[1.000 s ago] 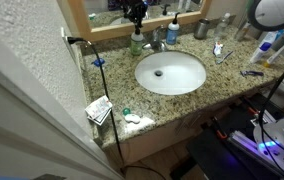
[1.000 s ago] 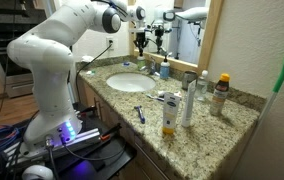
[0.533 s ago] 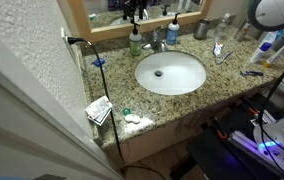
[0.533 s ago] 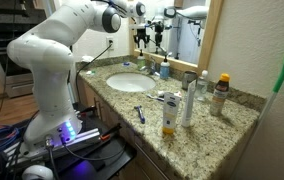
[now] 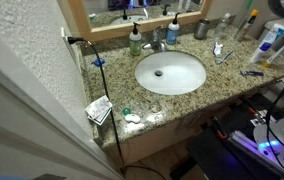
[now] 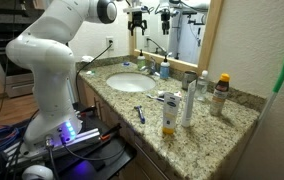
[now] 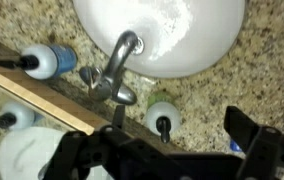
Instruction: Place the blue and white pump bottle on the right side of the faucet, place the green and white pump bottle on the left side of the faucet, put the toothbrush in the silver cup, place the toothpaste next to the silver cup
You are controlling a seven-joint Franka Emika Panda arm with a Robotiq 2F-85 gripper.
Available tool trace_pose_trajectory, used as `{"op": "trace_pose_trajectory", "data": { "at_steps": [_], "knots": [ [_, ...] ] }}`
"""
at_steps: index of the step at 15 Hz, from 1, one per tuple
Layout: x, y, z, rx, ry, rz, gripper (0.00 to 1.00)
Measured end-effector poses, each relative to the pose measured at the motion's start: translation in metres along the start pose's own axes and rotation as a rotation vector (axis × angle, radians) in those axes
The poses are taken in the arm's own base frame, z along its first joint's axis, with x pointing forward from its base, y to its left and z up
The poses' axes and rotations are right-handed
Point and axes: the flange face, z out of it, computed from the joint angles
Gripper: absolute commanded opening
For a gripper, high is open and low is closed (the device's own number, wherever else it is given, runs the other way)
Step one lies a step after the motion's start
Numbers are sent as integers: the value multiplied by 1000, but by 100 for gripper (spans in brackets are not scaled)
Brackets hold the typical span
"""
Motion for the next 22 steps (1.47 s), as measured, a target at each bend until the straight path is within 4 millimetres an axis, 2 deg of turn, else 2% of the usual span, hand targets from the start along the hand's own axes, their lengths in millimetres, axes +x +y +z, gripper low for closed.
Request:
{"op": "trace_pose_trajectory", "data": {
  "at_steps": [4,6,8,11,15,16,17,20,22],
  "knots": [
    [-80,27,-66,-73,-192,-53,100],
    [-106,48,-92,-92,-206,-93,100],
    [-123,74,-109,-73,-177,-92,100],
    [-134,116,-109,56,-126,8,100],
    [-142,170,-90,198,-94,210,100],
    [-144,178,-86,208,-97,223,100],
    [-145,181,-86,208,-96,224,100],
    [-142,170,-88,203,-95,210,100],
    [-135,169,-86,194,-89,293,100]
  ]
}}
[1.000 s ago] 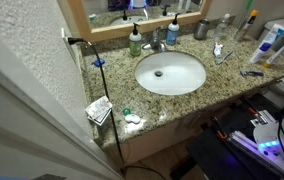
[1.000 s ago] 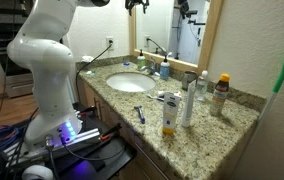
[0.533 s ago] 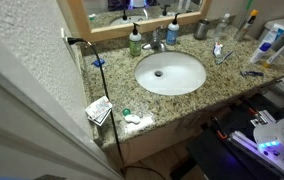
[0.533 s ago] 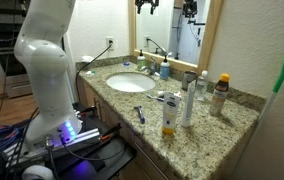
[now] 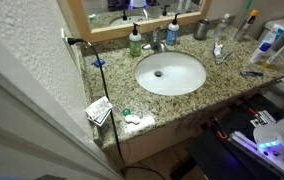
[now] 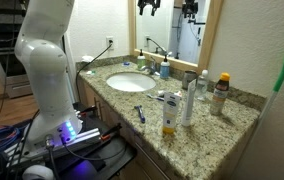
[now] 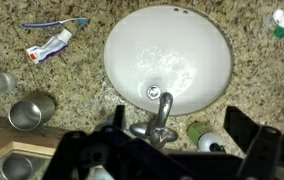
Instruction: Place the blue and white pump bottle on the right side of the faucet, place the green and white pump bottle on the left side of the faucet, put the toothbrush in the silver cup, place the toothpaste next to the silver cup
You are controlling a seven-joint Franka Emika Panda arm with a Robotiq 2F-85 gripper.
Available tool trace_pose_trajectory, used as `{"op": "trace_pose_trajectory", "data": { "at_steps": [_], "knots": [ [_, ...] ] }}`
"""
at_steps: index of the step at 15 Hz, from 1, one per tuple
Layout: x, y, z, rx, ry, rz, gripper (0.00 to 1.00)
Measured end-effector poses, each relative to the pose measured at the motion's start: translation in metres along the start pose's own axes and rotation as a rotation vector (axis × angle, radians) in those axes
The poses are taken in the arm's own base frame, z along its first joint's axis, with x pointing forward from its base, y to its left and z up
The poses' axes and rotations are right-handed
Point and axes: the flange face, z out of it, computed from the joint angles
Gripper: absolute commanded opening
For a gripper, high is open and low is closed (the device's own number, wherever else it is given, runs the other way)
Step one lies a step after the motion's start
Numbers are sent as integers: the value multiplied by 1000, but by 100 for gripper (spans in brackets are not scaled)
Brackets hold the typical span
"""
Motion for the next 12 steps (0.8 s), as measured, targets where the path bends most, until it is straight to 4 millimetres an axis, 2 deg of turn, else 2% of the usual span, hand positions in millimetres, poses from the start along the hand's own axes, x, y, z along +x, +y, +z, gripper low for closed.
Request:
{"op": "trace_pose_trajectory", "data": {
  "at_steps": [1,3,6,7,9,11,12],
  "knots": [
    [9,4,5,4,15,57,100],
    [29,31,18,11,49,167,100],
    [42,113,36,45,96,330,100],
    [41,142,41,64,113,386,100],
    [32,184,49,94,137,506,100],
    [19,203,63,66,92,566,100],
    [11,205,73,30,49,551,100]
  ]
}}
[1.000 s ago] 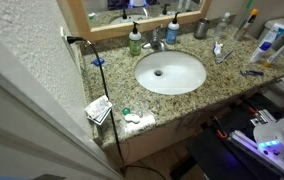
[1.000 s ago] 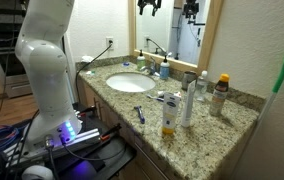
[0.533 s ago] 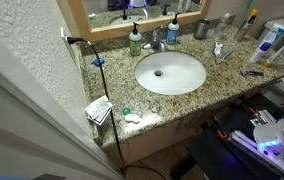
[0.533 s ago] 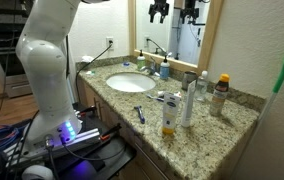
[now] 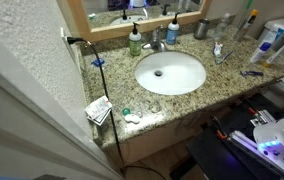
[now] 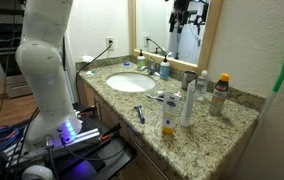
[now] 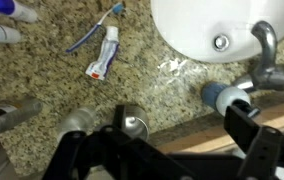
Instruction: Place the blue and white pump bottle on the right side of the faucet, place the green and white pump bottle on the left side of the faucet, put the toothbrush in the silver cup, place the toothpaste next to the silver cup
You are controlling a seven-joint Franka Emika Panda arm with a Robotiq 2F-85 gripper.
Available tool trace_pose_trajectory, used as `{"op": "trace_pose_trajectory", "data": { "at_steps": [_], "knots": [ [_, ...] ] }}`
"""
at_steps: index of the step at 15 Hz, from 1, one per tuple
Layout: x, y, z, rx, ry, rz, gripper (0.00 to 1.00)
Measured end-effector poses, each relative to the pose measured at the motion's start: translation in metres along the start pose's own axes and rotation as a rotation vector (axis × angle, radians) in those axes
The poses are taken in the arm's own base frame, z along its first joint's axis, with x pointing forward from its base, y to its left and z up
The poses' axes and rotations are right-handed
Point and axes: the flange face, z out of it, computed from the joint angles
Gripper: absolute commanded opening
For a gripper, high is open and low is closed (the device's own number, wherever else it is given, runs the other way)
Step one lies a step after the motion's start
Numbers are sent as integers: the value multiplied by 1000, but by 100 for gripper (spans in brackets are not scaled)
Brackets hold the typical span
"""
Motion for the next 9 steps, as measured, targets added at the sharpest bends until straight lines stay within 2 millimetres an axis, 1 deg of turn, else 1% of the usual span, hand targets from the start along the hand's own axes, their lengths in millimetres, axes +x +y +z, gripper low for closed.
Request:
{"op": "trace_pose_trajectory", "data": {
  "at_steps": [2,3,5,7,9],
  "knots": [
    [-15,6,16,-64,-60,-78,100],
    [-25,8,20,-85,-84,-127,100],
    [-50,-2,14,-109,-90,-211,100],
    [-71,-14,5,-121,-79,-244,100],
    [-78,-16,2,-123,-75,-250,100]
  ]
}}
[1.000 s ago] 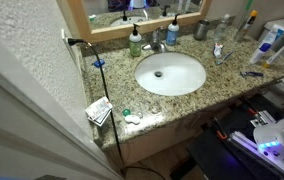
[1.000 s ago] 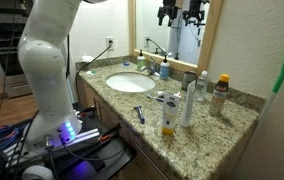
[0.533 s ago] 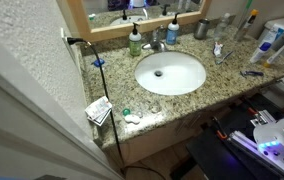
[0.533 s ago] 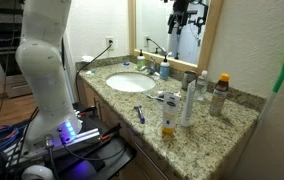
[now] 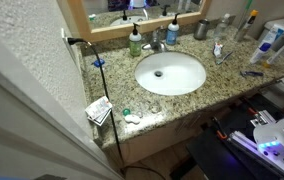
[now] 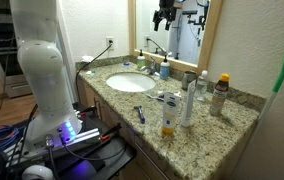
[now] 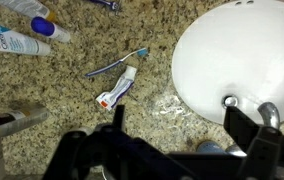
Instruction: Place the blue and white pump bottle on the right side of the faucet, place the green and white pump bottle on the left side of the faucet, put the toothbrush in the silver cup, place the toothpaste next to the silver cup
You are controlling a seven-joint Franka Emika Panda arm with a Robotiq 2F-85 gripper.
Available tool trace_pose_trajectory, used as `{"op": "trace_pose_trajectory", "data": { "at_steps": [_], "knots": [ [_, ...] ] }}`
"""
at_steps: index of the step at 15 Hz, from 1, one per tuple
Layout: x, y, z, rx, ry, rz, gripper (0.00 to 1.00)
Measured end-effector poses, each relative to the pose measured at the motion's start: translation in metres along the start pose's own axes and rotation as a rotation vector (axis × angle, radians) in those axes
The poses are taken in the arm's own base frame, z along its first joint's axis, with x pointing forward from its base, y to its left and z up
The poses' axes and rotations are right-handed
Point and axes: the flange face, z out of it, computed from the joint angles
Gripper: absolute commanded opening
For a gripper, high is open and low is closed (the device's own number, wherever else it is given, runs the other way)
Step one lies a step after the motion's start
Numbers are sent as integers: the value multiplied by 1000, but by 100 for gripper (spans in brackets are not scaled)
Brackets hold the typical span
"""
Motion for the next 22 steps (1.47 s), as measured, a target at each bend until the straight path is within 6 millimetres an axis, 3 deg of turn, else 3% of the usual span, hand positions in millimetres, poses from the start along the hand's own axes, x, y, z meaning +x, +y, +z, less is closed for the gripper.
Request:
{"op": "trace_pose_trajectory", "data": {
  "at_steps": [3,6,9,12,13,19,22],
  "knots": [
    [17,14,9,53,104,63,100],
    [23,63,39,149,198,165,100],
    [6,110,74,176,223,222,100],
    [-29,134,123,147,126,162,100],
    [-35,137,131,151,112,162,100],
    [-32,132,123,147,127,159,100],
    [-28,125,157,163,77,196,100]
  ]
}}
